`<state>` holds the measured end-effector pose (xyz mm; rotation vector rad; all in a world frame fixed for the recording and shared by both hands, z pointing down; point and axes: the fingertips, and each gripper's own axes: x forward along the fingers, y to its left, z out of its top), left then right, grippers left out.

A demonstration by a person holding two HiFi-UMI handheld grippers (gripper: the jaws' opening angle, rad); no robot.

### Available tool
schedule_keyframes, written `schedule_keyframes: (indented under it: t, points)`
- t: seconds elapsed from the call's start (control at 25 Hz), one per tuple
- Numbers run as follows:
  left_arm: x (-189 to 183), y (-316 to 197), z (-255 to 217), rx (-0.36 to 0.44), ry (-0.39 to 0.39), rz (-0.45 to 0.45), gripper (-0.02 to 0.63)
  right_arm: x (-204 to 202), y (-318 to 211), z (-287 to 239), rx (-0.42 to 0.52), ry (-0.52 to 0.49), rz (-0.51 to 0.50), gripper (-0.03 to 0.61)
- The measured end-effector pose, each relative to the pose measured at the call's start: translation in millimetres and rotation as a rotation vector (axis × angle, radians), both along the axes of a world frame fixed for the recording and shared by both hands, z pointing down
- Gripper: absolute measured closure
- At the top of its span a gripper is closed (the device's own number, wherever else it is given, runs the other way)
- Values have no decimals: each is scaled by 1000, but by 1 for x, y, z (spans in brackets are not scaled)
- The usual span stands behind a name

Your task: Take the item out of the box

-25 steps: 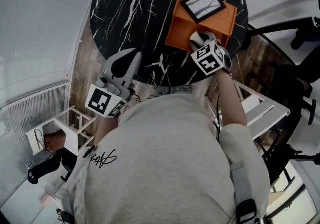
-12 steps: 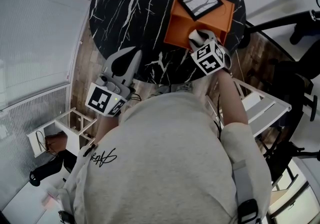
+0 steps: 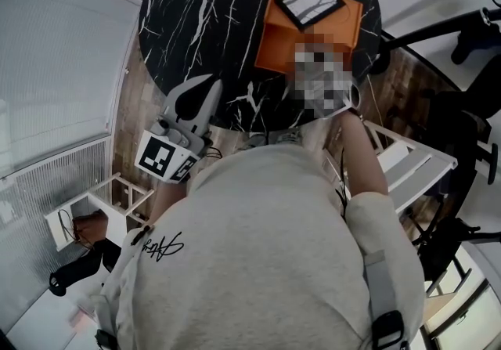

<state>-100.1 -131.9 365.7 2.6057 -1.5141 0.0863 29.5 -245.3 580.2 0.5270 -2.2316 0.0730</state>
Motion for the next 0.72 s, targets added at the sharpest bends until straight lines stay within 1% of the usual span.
schedule_keyframes:
  t: [0.32, 0.72]
  points:
    - [2, 1, -1, 3, 9, 9, 610, 0, -1, -14, 25, -34, 31, 397]
    - [2, 1, -2, 6, 16, 21, 609, -2, 1, -28, 30, -97, 70, 397]
